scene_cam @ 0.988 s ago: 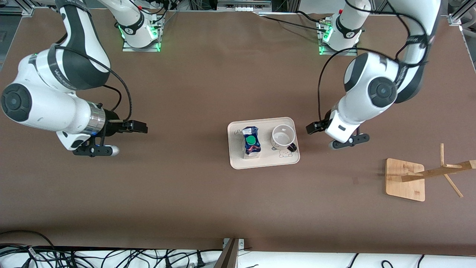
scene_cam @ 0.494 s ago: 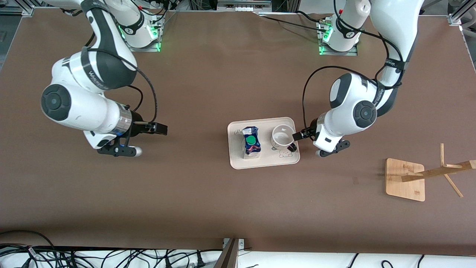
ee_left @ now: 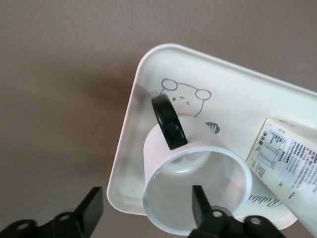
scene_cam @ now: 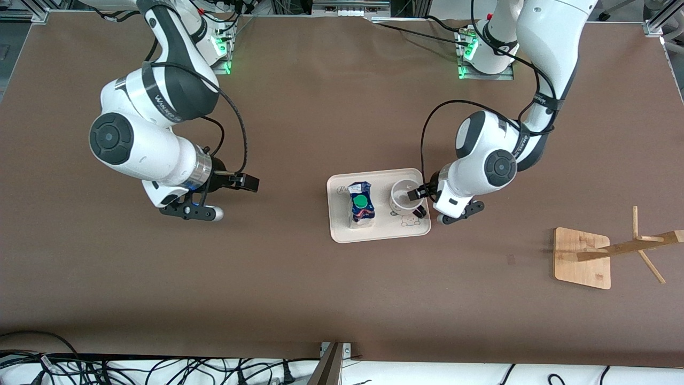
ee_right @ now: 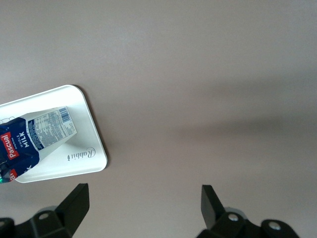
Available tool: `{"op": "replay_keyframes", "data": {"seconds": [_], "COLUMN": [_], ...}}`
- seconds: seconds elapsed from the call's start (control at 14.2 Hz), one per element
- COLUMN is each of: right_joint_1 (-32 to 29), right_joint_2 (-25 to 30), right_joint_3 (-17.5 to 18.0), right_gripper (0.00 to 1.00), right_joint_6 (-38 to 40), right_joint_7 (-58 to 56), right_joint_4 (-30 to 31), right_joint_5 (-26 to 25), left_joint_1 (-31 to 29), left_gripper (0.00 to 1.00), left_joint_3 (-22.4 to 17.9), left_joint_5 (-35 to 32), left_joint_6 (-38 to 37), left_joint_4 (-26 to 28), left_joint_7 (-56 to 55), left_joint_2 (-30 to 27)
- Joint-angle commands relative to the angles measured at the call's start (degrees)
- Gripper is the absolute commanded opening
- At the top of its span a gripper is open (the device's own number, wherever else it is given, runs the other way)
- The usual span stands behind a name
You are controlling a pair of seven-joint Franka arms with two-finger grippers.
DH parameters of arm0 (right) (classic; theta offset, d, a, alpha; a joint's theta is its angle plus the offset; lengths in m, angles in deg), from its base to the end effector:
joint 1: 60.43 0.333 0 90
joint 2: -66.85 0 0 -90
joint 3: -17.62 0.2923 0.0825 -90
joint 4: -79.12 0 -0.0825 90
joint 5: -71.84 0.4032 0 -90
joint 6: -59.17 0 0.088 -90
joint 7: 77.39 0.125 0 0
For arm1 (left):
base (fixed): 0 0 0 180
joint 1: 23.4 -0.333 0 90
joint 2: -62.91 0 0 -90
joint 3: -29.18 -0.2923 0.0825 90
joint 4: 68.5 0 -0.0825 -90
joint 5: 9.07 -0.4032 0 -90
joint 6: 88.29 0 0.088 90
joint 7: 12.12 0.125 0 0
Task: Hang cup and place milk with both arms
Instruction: 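Grasp the white mug rim with the left gripper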
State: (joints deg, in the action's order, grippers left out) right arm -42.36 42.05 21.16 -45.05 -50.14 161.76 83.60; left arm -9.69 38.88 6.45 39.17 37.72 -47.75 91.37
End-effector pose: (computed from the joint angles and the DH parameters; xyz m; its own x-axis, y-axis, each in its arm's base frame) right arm 0.6346 0.2673 0.3949 0.9773 -0.1440 -0.1554 -0.1697 -0.9712 -0.1672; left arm 0.5744 -0.2601 0.1971 0.8895 0.3638 -0.2767 0.4100 -0.9025 0.1316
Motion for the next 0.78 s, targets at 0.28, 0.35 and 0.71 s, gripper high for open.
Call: {"op": "replay_keyframes", "data": {"seconds": [0.28,0.35,0.71], "right_joint_1": [1.00,1.27,3.72], "right_joint_2": [0.01,0.01,-1.21], "right_joint_3": [-0.30,-0.38,-0.38], "right_gripper": [1.00,1.00,1.00], "right_joint_6": [-0.63,-0.64,-2.47], "right_joint_7": [2.37,2.37,8.85], "right_joint_4": [0.15,0.15,0.24], "right_joint_5": [0.54,0.63,0.63], "left_joint_1": [0.26,0.26,-2.53], "left_gripper": [0.00,0.00,0.00], "left_joint_3": [0.50,0.50,0.41], "left_joint_5": [0.91,1.00,0.91], "left_joint_6": [1.13,1.13,-3.50], "left_joint_4": [1.80,1.80,1.10], "left_joint_7": [0.39,0.48,0.92], "left_joint_2": [0.11,0.11,-6.11]}}
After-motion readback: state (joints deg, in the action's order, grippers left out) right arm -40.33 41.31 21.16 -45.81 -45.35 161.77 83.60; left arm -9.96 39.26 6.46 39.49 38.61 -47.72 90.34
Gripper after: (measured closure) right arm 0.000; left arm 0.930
